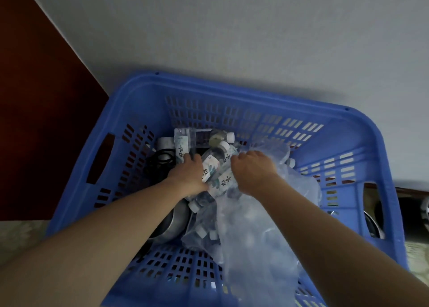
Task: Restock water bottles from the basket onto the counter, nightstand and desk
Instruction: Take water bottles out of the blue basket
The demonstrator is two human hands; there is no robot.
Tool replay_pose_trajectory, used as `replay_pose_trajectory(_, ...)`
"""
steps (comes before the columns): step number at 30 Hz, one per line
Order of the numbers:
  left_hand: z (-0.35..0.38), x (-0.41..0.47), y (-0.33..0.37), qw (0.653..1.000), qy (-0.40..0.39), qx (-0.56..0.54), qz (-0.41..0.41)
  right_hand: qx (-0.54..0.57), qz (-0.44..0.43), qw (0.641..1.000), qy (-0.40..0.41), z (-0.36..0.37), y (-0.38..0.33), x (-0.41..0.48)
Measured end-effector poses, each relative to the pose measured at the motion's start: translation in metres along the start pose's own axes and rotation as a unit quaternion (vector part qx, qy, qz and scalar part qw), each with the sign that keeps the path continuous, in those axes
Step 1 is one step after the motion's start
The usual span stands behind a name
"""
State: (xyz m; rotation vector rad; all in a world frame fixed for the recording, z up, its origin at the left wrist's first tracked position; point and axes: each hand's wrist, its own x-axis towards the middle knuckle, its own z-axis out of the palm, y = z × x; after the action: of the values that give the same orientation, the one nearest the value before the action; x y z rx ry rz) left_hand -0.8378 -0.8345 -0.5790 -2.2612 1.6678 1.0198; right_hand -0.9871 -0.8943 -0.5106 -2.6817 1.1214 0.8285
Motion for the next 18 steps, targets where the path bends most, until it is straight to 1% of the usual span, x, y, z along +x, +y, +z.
replay_pose_trajectory(4,0.001,0.003,-0.002,1.0,-0.009,-0.011,0.003,0.076,0.025,0.989,-0.126,0.013,-0.026,0.012)
replay_pose_trajectory(6,0.0,0.004,-0.002,0.999,-0.01,-0.037,-0.004,0.043,0.026,0.987,-0.155,0.022,-0.027,0.013)
replay_pose_trajectory(9,0.002,0.002,-0.005,0.999,-0.01,-0.045,0.001,-0.025,0.0,0.986,-0.164,0.028,-0.019,0.013)
replay_pose_trajectory(13,0.005,-0.002,-0.008,0.996,-0.015,-0.085,-0.002,-0.046,-0.02,0.983,-0.177,0.026,-0.016,0.014)
replay_pose_trajectory(16,0.001,-0.005,-0.009,0.992,-0.021,-0.127,-0.011,-0.068,-0.038,0.986,-0.15,0.023,-0.015,0.012)
replay_pose_trajectory(18,-0.002,-0.008,-0.009,0.987,-0.017,-0.158,-0.02,-0.053,-0.034,0.991,-0.115,0.022,-0.014,0.009)
